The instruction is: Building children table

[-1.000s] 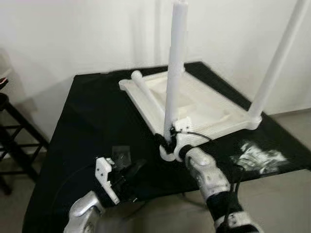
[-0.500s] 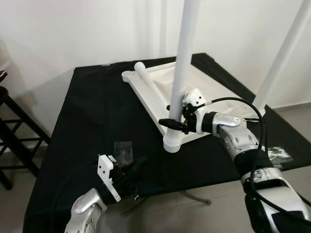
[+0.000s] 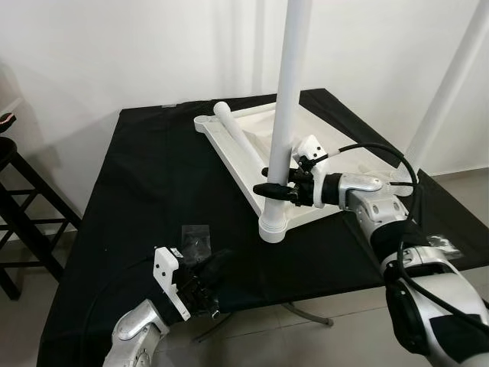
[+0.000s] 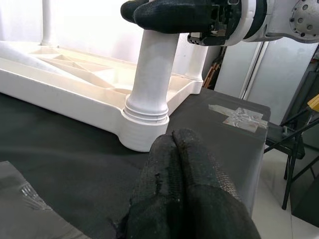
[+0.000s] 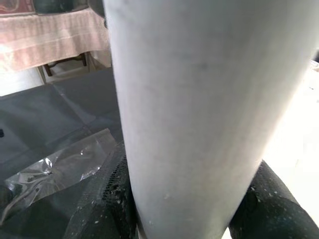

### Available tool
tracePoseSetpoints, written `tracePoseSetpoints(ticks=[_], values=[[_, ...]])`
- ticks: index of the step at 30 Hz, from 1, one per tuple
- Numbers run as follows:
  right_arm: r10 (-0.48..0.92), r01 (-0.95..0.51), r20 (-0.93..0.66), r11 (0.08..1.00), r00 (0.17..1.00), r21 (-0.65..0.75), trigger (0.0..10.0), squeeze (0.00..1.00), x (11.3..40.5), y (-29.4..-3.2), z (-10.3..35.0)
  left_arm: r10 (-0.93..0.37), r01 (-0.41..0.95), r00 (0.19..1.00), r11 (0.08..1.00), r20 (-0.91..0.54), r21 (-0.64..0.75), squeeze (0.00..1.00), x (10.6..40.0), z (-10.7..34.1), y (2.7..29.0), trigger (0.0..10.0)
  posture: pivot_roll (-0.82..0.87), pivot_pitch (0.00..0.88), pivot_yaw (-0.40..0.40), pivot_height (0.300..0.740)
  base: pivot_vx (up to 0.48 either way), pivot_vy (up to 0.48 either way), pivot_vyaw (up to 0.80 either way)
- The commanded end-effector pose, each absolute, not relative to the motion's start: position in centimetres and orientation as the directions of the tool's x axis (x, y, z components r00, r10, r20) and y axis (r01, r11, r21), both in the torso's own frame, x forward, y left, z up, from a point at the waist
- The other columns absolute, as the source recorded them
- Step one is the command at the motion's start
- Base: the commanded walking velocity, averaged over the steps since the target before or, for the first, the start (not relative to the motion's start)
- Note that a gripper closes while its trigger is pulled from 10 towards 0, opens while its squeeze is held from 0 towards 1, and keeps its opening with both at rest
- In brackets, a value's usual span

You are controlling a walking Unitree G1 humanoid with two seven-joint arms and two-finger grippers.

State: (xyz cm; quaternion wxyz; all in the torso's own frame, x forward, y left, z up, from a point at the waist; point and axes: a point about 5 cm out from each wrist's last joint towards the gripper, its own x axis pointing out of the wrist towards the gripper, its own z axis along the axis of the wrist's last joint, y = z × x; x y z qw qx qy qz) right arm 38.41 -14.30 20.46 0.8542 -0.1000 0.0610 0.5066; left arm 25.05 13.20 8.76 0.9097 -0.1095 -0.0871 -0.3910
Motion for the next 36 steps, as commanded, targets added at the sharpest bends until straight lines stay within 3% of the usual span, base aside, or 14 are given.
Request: tracePoseSetpoints(ticks=[1, 5, 7, 9, 11, 13, 16, 24, 25, 29, 30, 34, 35, 36], values=[[0.857, -0.887, -0.23, 0.452, 0.461, -0.092, 0.0, 0.0, 37.8, -14.4, 18.7, -0.698, 0.733, 0.677, 0.668, 0.233, -0.128, 0.0, 24.8, 8.6, 13.1, 10.0, 0.02, 0.0, 0.002, 0.74, 0.0, 0.0, 0.0], [0.839, -0.868, -0.225, 0.485, 0.496, -0.105, 0.0, 0.0, 37.7, -14.8, 18.4, -0.699, 0.734, 0.676, 0.667, 0.234, -0.129, 0.0, 24.8, 8.6, 13.1, 10.0, 0.02, 0.0, 0.002, 0.74, 0.0, 0.0, 0.0], [0.789, -0.819, -0.223, 0.563, 0.573, -0.11, 0.0, 0.0, 37.8, -14.9, 17.7, -0.699, 0.735, 0.675, 0.666, 0.233, -0.13, 0.0, 24.7, 8.6, 13.2, 10.0, 0.02, 0.0, -0.01, 0.74, 0.0, 0.0, 0.0], [0.474, -0.482, -0.212, 0.876, 0.854, 0.017, 0.0, 0.0, 36.4, -12.5, 12.7, -0.7, 0.734, 0.676, 0.667, 0.232, -0.129, 0.0, 24.6, 8.6, 13.4, 10.0, 0.02, 0.0, -0.01, 0.74, 0.0, 0.0, 0.0], [0.474, -0.482, -0.212, 0.876, 0.854, 0.017, 0.0, 0.0, 36.4, -12.5, 12.7, -0.7, 0.734, 0.676, 0.667, 0.232, -0.129, 0.0, 24.6, 8.6, 13.4, 10.0, 0.02, 0.0, -0.01, 0.74, 0.0, 0.0, 0.0], [0.421, -0.422, -0.299, 0.904, 0.857, 0.065, 0.0, 0.0, 32.7, -8.3, 8.6, -0.699, 0.732, 0.678, 0.67, 0.226, -0.123, 0.0, 24.7, 8.6, 13.5, 10.0, 0.02, 0.0, -0.008, 0.74, 0.0, 0.0, 0.0], [0.485, -0.496, -0.284, 0.867, 0.827, 0.038, 0.0, 0.0, 32.5, -6.5, 8.9, -0.701, 0.734, 0.677, 0.668, 0.225, -0.123, 0.0, 24.8, 8.5, 13.4, 10.0, 0.02, 0.0, -0.019, 0.74, 0.0, 0.0, 0.0], [0.479, -0.488, -0.252, 0.872, 0.841, 0.03, 0.0, 0.0, 33.4, -6.4, 9.9, -0.692, 0.726, 0.684, 0.676, 0.232, -0.125, 0.0, 24.8, 8.5, 13.4, 10.0, 0.02, 0.0, -0.018, 0.74, 0.0, 0.0, 0.0], [0.462, -0.469, -0.232, 0.883, 0.856, 0.024, 10.0, 0.0, 34.0, -6.9, 11.0, -0.692, 0.727, 0.683, 0.674, 0.234, -0.128, 0.0, 24.9, 8.6, 13.3, 10.0, 0.02, 0.0, -0.015, 0.74, 0.0, 0.0, 0.0], [0.449, -0.456, -0.219, 0.89, 0.866, 0.017, 10.0, 0.0, 34.2, -7.1, 11.6, -0.694, 0.729, 0.681, 0.672, 0.234, -0.129, 0.0, 24.9, 8.6, 13.3, 10.0, 0.02, 0.0, -0.015, 0.74, 0.0, 0.0, 0.0], [0.477, -0.482, -0.172, 0.876, 0.862, 0.011, 10.0, 1.0, 34.8, -7.4, 13.1, -0.694, 0.729, 0.681, 0.672, 0.234, -0.129, 0.0, 24.9, 8.6, 13.3, 10.0, 0.02, 0.0, -0.015, 0.74, 0.0, 0.0, 0.0], [0.579, -0.581, -0.11, 0.814, 0.808, 0.011, 10.0, 1.0, 35.4, -7.6, 15.2, -0.693, 0.728, 0.682, 0.673, 0.236, -0.127, 0.0, 25.0, 8.6, 13.2, 10.0, 0.02, 0.0, -0.016, 0.74, 0.0, 0.0, 0.0], [0.671, -0.674, -0.089, 0.739, 0.736, -0.012, 10.0, 0.91, 35.7, -7.8, 16.4, -0.691, 0.727, 0.683, 0.675, 0.237, -0.125, 0.0, 25.0, 8.7, 13.2, 10.0, 0.02, 0.0, -0.016, 0.74, 0.0, 0.0, 0.0], [0.777, -0.783, -0.098, 0.618, 0.622, -0.064, 10.0, 0.0, 35.8, -8.4, 17.3, -0.69, 0.726, 0.684, 0.677, 0.237, -0.124, 0.0, 25.1, 8.7, 13.2, 10.0, 0.03, 0.0, -0.014, 0.74, 0.0, 0.0, 0.0]])
